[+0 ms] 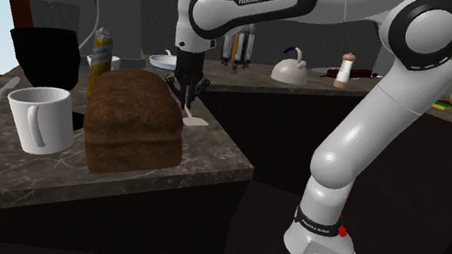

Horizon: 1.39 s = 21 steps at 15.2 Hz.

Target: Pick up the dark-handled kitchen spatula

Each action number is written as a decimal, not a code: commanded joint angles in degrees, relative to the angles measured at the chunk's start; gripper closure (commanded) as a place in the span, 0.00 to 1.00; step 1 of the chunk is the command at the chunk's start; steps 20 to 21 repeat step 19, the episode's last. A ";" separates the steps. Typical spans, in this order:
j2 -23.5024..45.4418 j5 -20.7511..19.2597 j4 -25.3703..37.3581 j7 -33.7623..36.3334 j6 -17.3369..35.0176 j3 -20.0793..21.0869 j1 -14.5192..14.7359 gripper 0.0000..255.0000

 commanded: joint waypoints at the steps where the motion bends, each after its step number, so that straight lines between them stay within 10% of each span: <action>1: 0.01 0.00 -0.01 0.00 0.00 0.01 0.00 1.00; 21: 0.41 -0.44 12.17 -0.26 -11.78 -0.65 -0.38 1.00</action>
